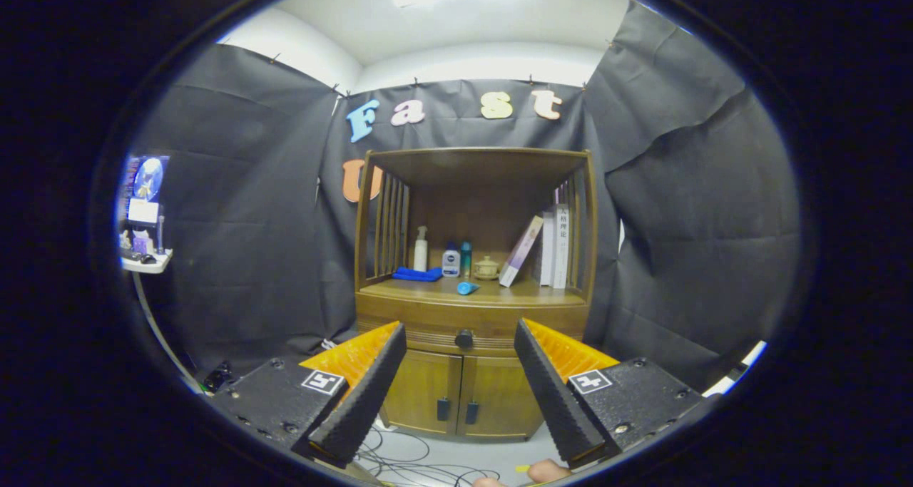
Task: Pull open the drawer, take out the items inside it, and place them on the countertop above the cabinet.
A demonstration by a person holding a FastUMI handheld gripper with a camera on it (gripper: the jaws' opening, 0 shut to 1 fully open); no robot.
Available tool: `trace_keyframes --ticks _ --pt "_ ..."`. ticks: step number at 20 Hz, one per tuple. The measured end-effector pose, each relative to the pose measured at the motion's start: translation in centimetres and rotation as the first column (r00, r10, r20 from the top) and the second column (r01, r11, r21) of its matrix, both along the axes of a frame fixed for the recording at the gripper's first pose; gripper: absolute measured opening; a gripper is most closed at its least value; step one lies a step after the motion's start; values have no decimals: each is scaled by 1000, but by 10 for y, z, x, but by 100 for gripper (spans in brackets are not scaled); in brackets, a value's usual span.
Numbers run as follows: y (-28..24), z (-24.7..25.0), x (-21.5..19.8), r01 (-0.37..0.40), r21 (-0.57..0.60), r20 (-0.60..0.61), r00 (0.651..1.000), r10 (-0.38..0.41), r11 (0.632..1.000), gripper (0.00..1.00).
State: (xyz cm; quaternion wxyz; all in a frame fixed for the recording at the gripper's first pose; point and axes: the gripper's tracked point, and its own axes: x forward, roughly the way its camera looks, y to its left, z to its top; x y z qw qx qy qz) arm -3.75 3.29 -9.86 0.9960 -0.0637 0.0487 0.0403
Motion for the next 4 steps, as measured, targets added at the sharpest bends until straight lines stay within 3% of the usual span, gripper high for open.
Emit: trace_keyframes --ticks 4 --pt "-9 1 -2 8 16 16 1000 -8 1000 99"
